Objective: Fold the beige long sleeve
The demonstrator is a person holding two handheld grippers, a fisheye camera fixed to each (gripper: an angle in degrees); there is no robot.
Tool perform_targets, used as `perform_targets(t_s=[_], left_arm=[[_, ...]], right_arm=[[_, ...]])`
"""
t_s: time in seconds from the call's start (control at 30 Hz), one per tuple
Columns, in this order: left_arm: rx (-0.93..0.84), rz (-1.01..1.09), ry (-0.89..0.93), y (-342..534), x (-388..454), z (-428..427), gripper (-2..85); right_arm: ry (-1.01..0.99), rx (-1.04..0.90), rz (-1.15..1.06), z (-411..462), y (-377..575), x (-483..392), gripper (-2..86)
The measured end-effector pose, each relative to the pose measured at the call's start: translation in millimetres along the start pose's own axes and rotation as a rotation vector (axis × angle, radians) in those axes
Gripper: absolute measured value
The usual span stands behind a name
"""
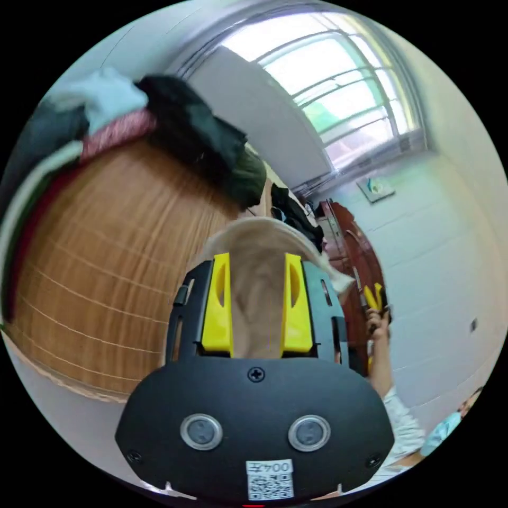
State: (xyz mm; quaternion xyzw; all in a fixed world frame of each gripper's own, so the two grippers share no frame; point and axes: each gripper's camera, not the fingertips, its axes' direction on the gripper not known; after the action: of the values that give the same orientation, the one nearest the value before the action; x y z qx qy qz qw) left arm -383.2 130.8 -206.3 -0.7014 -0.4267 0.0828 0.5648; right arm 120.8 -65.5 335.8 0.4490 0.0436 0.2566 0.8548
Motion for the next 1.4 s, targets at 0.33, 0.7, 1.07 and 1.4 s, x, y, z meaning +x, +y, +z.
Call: perform_targets(t_s=[0.33, 0.7, 1.07, 1.4], left_arm=[[0.062, 0.410, -0.297, 184, 52, 23, 1.2], [-0.196, 0.551, -0.554, 330, 104, 122, 0.5], [-0.373, 0.608, -0.736, 310, 138, 175, 0.2], [-0.324, 0.564, -0.634, 288, 139, 166, 0.2]], right_arm=[[0.376, -0.242, -0.463, 78, 214, 12, -0.3], [1.118, -0.571, -0.686, 196, 374, 66, -0.7], [0.989, -0.525, -0.497, 205, 366, 95, -0.7], [0.990, -0.412, -0.545, 185, 388, 113, -0.7]])
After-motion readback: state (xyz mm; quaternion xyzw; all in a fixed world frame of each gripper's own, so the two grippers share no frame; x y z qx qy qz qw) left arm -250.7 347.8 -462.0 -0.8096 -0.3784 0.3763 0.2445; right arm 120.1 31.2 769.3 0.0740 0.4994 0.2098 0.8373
